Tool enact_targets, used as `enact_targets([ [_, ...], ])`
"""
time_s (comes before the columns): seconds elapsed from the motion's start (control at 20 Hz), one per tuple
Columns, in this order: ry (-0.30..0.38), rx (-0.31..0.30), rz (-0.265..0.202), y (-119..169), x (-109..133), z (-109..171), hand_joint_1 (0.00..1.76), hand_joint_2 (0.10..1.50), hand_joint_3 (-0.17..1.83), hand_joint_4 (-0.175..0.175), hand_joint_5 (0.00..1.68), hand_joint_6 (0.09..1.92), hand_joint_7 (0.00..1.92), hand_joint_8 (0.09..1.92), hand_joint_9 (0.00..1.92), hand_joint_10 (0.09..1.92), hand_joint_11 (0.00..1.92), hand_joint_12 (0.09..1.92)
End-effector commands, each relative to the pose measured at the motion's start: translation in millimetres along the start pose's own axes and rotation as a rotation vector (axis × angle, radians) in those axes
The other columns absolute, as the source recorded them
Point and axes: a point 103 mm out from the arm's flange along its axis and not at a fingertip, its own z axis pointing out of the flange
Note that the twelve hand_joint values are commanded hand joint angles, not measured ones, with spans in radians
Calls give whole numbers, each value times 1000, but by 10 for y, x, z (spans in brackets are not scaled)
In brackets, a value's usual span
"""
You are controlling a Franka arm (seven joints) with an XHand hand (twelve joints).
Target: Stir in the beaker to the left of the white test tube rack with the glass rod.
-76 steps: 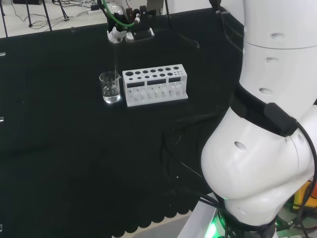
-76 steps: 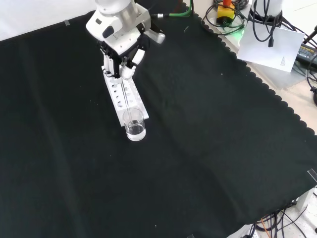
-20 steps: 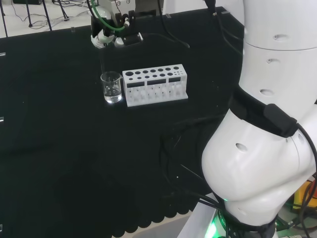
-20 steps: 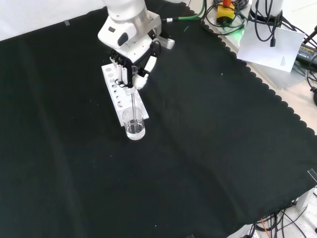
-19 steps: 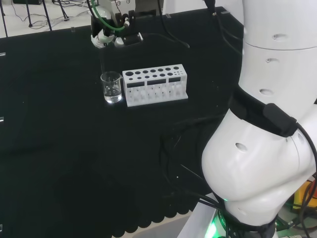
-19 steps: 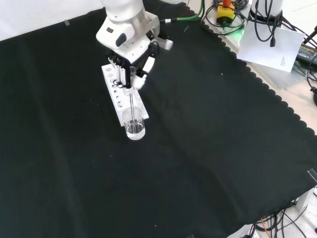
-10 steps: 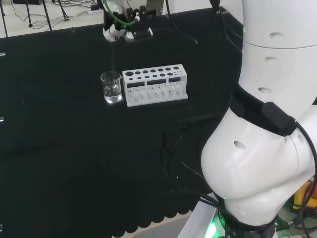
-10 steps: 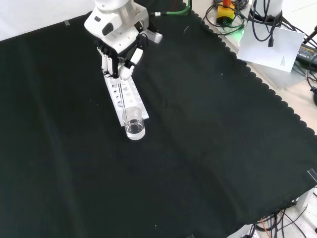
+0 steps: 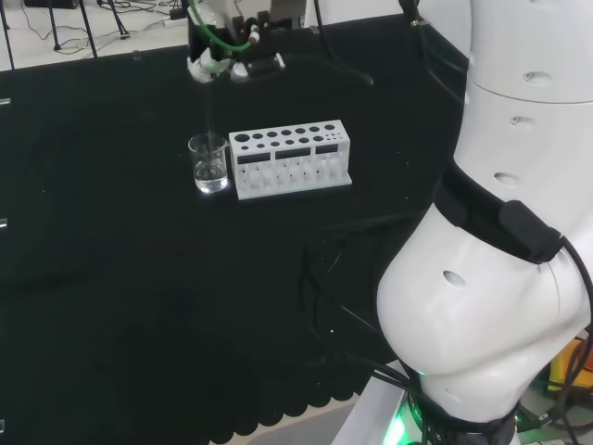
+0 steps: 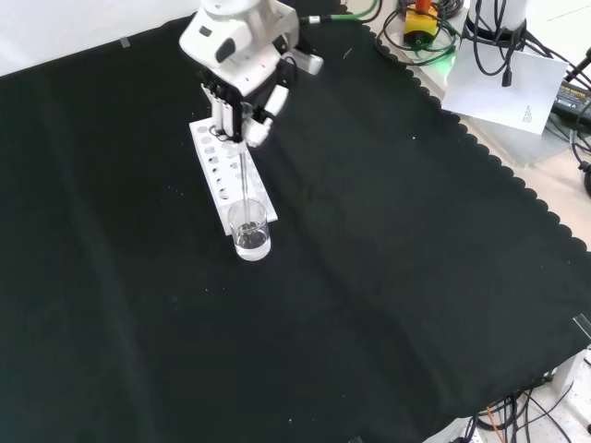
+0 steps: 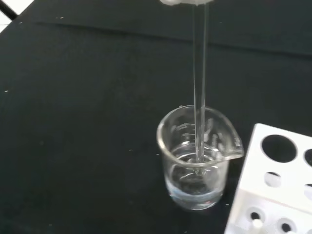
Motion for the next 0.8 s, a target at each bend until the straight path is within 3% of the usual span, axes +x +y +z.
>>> enact_targets([
  [0.05, 2, -4, -25, 58, 210, 17, 1313, 1100, -175, -175, 1391, 87, 1167, 1040, 1597, 890, 1657, 632],
  [0.2, -8, -10, -7, 154, 168, -11, 1313, 1100, -175, -175, 1391, 87, 1167, 1041, 1596, 890, 1657, 632],
  [0.25, 41, -27, -8, 15, -141, 89, 1313, 1100, -175, -175, 1391, 87, 1167, 1041, 1596, 890, 1657, 632],
  [0.35, 33, -39, -6, 103, -326, 124, 1313, 1100, -175, -175, 1391, 87, 1168, 1040, 1596, 890, 1657, 633],
  [0.6, -19, -32, 3, 237, -55, -59, 1313, 1100, -175, -175, 1391, 87, 1168, 1040, 1595, 890, 1656, 633],
  [0.75, -28, -25, 8, 231, -33, -120, 1313, 1100, -175, -175, 1391, 87, 1167, 1041, 1595, 890, 1656, 633],
  [0.8, -6, -56, 6, 18, -163, -101, 1313, 1100, -175, -175, 1391, 87, 1167, 1040, 1595, 891, 1656, 633],
])
